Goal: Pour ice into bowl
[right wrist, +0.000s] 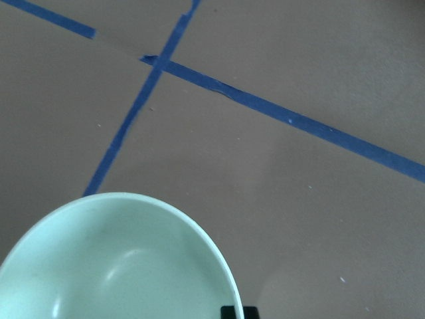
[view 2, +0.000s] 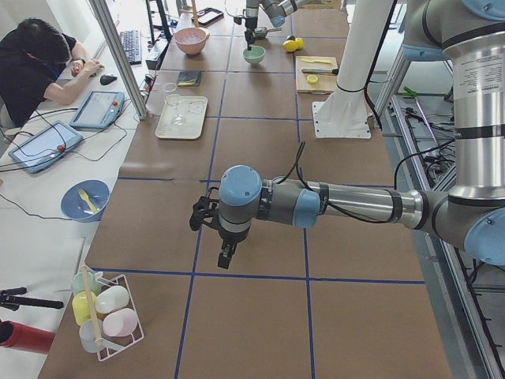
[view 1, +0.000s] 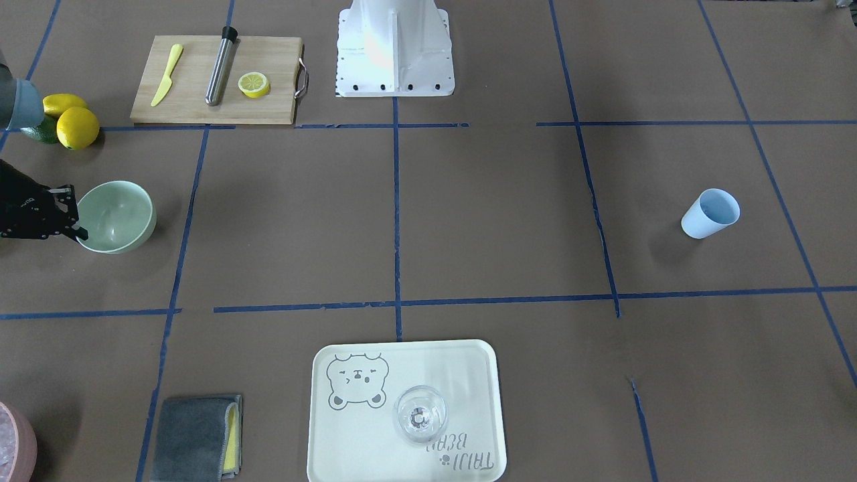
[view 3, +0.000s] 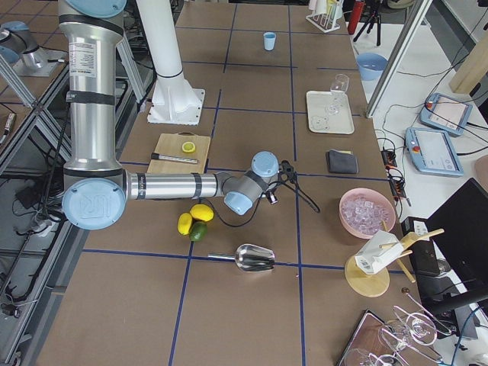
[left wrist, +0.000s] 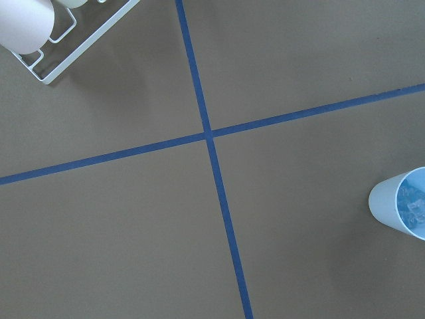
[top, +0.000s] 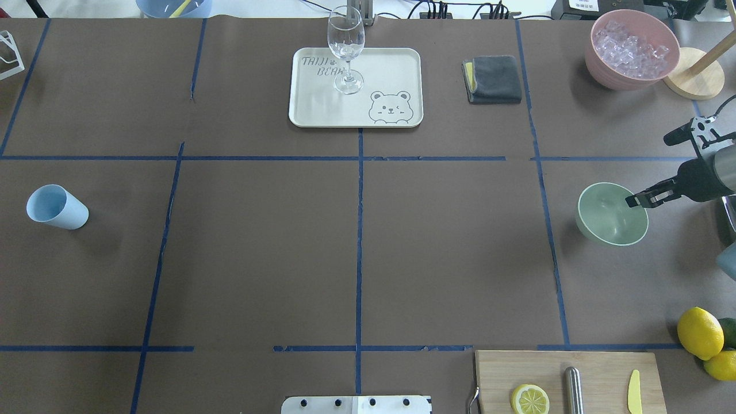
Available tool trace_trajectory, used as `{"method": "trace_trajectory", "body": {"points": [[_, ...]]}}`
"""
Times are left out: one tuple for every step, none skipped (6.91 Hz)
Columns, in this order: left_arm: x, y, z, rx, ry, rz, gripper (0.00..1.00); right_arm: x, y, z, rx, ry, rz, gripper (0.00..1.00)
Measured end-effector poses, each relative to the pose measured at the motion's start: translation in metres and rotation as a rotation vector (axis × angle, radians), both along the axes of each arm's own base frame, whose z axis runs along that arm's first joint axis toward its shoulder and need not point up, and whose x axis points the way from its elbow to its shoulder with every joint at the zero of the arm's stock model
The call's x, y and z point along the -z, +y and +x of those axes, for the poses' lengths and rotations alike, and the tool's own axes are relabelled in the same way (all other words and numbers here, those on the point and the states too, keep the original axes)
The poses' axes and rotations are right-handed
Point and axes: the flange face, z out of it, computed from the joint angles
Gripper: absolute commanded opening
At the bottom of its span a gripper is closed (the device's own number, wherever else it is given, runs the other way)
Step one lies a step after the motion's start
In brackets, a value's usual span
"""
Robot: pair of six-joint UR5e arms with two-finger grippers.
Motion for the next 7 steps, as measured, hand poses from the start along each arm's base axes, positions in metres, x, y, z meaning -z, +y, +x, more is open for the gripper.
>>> {"method": "trace_trajectory", "body": {"points": [[0.0,0.0,0.0,0.0,0.0,0.0,1.0,0.033,-0.006,-0.013,-0.014,-0.04,-0.006,0.0],[0.0,0.0,0.0,0.0,0.0,0.0,1.0,0.08,-0.018,-0.041,-0.035,-0.101,-0.038,0.0],[0.0,0.0,0.0,0.0,0.0,0.001,1.0,0.139,-0.03,-0.086,-0.047,-0.163,-0.082,0.0],[0.001,0.0,0.0,0.0,0.0,0.001,1.0,0.204,-0.039,-0.137,-0.061,-0.198,-0.133,0.0],[0.001,0.0,0.0,0.0,0.0,0.002,1.0,0.266,-0.043,-0.189,-0.088,-0.185,-0.175,0.0],[0.001,0.0,0.0,0.0,0.0,0.005,1.0,0.324,-0.04,-0.24,-0.131,-0.139,-0.209,0.0],[0.002,-0.001,0.0,0.0,0.0,0.012,1.0,0.375,-0.029,-0.289,-0.179,-0.089,-0.234,0.0]]}}
